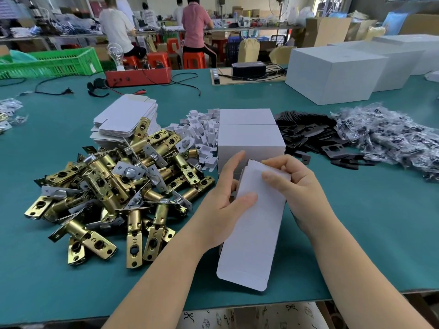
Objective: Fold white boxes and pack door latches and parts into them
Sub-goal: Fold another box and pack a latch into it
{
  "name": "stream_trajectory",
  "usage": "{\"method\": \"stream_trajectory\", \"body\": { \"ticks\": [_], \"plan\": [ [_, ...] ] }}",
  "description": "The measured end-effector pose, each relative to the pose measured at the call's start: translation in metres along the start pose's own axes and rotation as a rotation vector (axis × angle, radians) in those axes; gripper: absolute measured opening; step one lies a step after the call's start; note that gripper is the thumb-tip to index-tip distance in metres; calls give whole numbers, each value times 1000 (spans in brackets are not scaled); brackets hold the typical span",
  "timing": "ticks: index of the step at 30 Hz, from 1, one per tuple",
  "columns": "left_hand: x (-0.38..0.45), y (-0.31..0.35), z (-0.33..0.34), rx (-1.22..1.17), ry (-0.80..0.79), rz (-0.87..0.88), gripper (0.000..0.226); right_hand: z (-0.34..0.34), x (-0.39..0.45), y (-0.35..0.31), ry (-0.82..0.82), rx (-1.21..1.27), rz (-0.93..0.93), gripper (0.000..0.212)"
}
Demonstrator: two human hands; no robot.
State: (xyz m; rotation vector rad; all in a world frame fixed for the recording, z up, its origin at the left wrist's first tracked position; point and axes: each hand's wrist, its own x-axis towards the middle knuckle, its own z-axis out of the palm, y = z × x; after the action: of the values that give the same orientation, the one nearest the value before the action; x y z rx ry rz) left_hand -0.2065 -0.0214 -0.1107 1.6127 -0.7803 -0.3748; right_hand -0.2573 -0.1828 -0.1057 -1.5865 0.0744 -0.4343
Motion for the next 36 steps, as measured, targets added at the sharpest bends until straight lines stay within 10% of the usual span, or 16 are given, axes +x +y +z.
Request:
{"method": "stream_trajectory", "body": {
  "ticks": [22,29,36],
  "plan": [
    [5,1,-6,-398,21,-49,37,7,-4,-3,89,117,27,21],
    [8,3,-19,-593,-120,-44,66,4,-1,-7,164,299,152,29],
    [0,1,-6,-29,146,217,52,1,0,-11,89,334,462,31]
  ]
}}
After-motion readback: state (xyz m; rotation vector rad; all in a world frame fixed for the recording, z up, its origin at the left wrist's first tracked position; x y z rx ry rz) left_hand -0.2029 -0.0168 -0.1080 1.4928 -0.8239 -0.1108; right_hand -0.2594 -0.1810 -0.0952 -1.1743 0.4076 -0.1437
